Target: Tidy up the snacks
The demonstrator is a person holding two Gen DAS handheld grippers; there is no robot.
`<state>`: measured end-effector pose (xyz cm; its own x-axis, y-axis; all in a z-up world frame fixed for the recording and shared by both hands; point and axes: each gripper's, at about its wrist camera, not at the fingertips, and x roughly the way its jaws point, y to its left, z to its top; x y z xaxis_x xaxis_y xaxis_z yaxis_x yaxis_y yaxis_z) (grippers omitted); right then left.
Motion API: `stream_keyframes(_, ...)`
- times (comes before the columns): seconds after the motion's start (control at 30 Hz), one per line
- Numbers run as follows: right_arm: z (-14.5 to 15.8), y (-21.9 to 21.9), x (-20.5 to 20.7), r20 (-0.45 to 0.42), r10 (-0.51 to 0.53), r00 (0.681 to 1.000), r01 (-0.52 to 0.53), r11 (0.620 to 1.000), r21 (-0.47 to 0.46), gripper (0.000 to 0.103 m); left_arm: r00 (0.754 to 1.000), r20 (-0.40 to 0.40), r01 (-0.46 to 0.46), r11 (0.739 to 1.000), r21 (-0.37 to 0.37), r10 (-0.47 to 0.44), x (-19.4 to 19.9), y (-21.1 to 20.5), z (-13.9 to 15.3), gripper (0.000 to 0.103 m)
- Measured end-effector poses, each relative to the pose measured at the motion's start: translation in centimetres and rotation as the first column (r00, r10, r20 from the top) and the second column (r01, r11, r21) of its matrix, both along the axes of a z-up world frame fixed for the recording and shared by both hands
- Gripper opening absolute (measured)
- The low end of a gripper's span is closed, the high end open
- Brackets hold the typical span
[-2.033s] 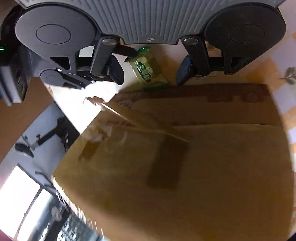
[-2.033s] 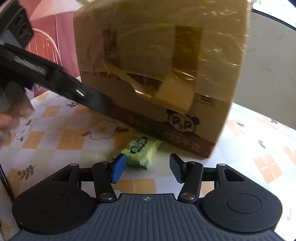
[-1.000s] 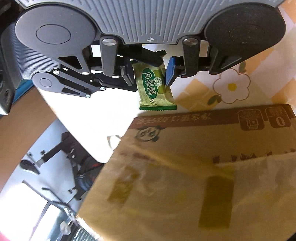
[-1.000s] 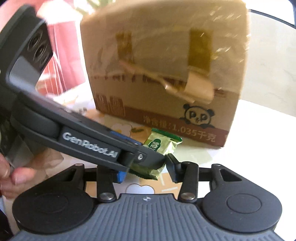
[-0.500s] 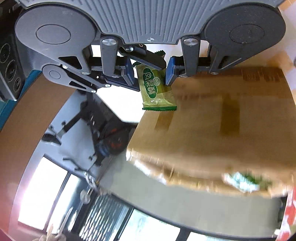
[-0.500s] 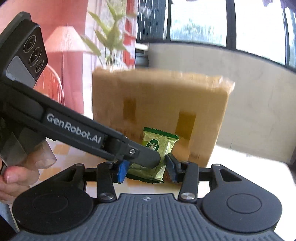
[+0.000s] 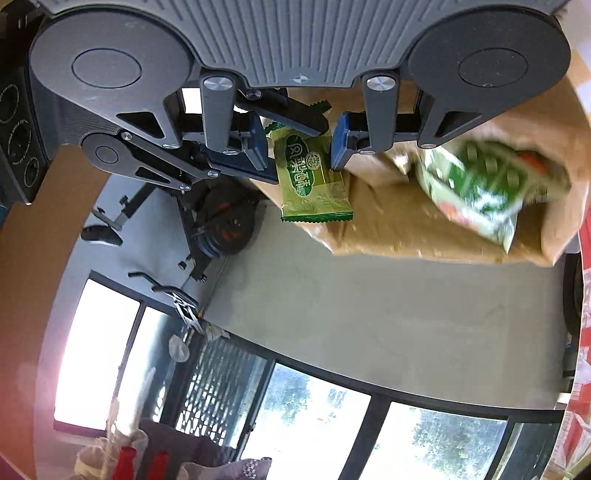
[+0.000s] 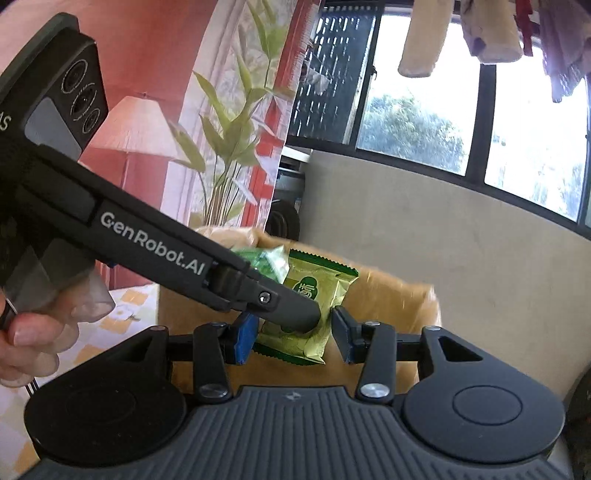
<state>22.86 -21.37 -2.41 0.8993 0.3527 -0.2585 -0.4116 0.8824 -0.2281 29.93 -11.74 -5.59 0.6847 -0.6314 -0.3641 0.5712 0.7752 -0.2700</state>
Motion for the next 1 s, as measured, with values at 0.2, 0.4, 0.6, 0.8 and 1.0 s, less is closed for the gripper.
stream_keyframes(0.2,0.7,0.0,5.3,-0.004,0.023,1.0,-0.023,1.0,-0.005,0.046,0.999,-0.018,-0.042,0.998,0.044,0.043,4.5,0.3,1.8,0.038)
stream_keyframes(0.4,0.6,0.1,9.1,-0.11,-0.016,0.994,0.018,1.0,0.017,0.046,0.997,-0.058,-0.047,0.996,0.076,0.051,6.6,-0.3,1.5,0.038)
stream_keyframes(0.6,-0.3,-0.4,9.7,-0.169,-0.12,0.978,0.127,0.991,0.031,0.054,0.99,-0.059,-0.123,0.983,0.138,0.132,7.0,-0.2,1.0,0.066)
stream_keyframes(0.8,1.2,-2.2,6.9,-0.176,-0.163,0.971,0.183,0.978,0.102,0.088,0.973,-0.006,-0.225,0.959,0.17,0.23,4.2,2.3,2.9,0.088)
stream_keyframes(1.0,3.6,-3.4,3.3,-0.17,-0.251,0.953,0.277,0.949,0.154,0.1,0.941,0.06,-0.339,0.917,0.211,0.334,0.1,4.0,5.1,0.092)
